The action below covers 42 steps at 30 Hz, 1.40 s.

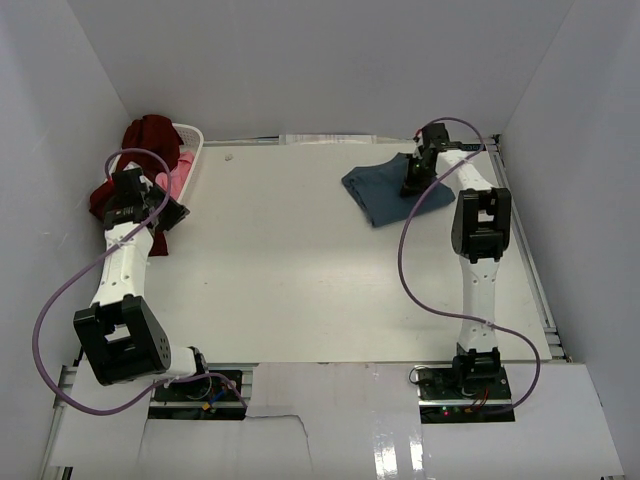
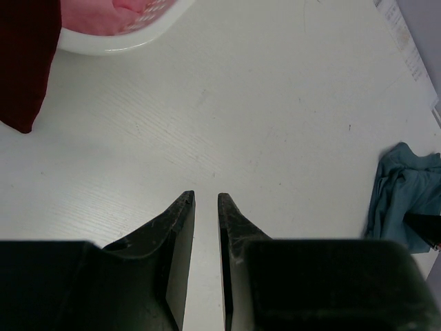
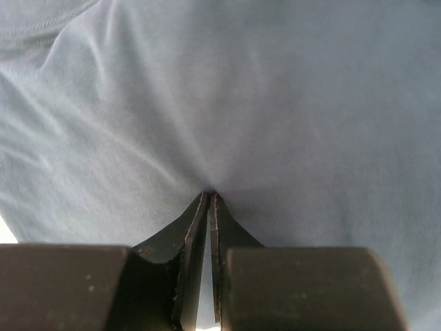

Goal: Fold and stack the t-shirts
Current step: Put the neatly folded tshirt into the corner of the board with the right arm

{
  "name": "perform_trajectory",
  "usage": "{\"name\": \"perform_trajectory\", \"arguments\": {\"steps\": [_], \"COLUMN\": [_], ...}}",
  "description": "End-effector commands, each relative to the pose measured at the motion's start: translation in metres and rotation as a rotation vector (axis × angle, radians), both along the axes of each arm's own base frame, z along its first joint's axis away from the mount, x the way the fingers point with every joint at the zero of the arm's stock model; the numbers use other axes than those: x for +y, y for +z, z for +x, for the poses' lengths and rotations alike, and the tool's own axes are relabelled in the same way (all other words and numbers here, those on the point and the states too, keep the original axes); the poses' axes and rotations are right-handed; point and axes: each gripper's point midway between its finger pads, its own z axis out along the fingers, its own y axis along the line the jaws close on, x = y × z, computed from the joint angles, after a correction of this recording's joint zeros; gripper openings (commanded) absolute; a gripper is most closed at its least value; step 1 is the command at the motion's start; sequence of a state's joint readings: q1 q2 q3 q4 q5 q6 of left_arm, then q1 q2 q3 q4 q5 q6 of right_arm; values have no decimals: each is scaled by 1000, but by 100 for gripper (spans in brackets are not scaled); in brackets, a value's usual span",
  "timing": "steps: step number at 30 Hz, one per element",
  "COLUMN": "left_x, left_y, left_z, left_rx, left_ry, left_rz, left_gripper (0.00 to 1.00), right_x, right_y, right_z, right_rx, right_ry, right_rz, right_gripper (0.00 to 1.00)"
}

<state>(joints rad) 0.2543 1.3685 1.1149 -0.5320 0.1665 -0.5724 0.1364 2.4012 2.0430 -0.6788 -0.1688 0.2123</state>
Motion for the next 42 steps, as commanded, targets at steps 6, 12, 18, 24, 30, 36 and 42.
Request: {"name": "perform_trajectory", "arguments": {"steps": [6,12,18,24,30,36,42], "left_x": [-2,-3,-9,-10,-12,-12,-14], "left_y": [0,-4,-13,-8,-2,2,2], "left_z": [0,-3,-2,-5,-6,-8,-10], "left_rx": [-32,-32,-27,-56,-86,-101,-103], "left_ry": [-11,-17,-44,-50,-69,-72,-77], "left_rz": [-20,-18,-48,-43,-26,-21,-24], "left_gripper": [31,31,31,32,34,34,35], "right_x": [-111,-171,-208,-184,-147,-106,-107], "right_y": [-46,-46,-28,54,123,146,126], "right_z": [17,43,59,89,78,31,-28], "right_rx": [78,9,-96,-287,-406,-399,-231], "right_ry": [-162,-294,-363,-287,-147,-37,-108], "right_rz": [-52,62,71,205,218,117,-49], "right_gripper": [13,16,18,35,61,61,59]}}
